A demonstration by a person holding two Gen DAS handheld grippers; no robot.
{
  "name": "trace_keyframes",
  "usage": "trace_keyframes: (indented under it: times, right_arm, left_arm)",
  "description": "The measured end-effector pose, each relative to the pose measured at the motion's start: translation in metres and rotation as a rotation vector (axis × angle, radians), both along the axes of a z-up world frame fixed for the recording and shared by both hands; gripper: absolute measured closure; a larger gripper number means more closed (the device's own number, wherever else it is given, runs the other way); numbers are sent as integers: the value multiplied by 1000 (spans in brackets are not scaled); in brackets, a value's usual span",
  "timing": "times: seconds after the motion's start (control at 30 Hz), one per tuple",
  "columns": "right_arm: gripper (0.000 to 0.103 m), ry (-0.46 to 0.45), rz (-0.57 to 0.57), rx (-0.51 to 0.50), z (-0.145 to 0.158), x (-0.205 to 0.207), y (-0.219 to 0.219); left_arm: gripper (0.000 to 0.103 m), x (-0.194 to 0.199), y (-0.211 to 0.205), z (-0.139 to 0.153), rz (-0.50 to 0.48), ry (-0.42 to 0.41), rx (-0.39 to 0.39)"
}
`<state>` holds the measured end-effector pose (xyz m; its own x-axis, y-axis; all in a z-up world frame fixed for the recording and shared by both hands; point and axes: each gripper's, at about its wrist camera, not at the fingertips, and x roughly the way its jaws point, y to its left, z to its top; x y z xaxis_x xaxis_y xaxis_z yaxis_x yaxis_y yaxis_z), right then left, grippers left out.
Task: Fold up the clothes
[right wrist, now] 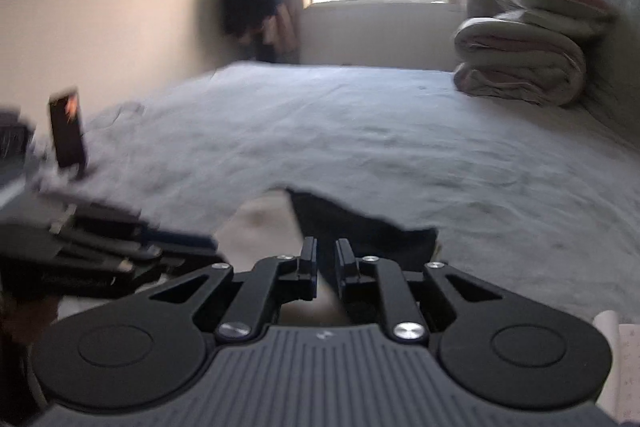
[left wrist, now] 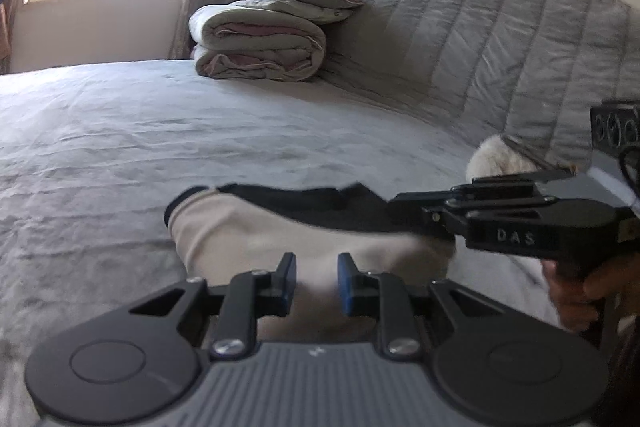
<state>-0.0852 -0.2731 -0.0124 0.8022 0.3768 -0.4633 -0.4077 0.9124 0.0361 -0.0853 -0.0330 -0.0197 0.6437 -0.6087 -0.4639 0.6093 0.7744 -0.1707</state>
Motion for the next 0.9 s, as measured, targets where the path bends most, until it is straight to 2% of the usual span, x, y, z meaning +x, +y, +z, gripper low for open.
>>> trace_keyframes:
  times: [0.13,0.27,0.33,0.37,0.43,0.47,0.5,0.53,0.6,0.67,0.77,0.83,0.9]
  right_arm:
    - [89,61,-24,-42,-16,-4,-14]
    - [89,80,-15,49,-11,-16,-35]
    - [81,88,-26,78,-8,-22,-42]
    - [75,94,-44,92,-7,-23,-46]
    - [74,108,-80,123,-5,-25,-53]
    - [70,119,-92,150,-5,-24,-57]
    - [60,130,-103,181,-4,-22,-62]
    - [54,142,-114,214,-4,-21,-66]
    - [37,163,-133,289,-3,-17,-73]
    - [33,200,-152,378,-4,-12,-79]
    - [29,269,-193,523,-9,-1,-86]
    - [27,311,-229,583,-14,8,-88]
    - [27,346,-272,610,-20,18,-87]
  left_arm:
    - [81,-6,5,-12,-34,15,-2]
    - [80,-14,14,-8,-63,39,-6]
    - [76,-17,22,-8,-75,69,-19]
    - [71,-18,26,-8,-81,86,-24]
    - [65,-19,31,-11,-90,115,-29]
    - [61,-19,33,-13,-92,130,-29]
    - [59,-18,34,-15,-92,145,-27]
    - [58,-17,36,-17,-93,159,-25]
    - [47,-15,38,-18,-90,185,-24]
    - [39,-11,40,-17,-80,213,-32]
    - [22,-4,43,-15,-65,255,-43]
    - [20,2,45,-15,-43,291,-55]
    - [14,9,49,-15,-13,338,-77]
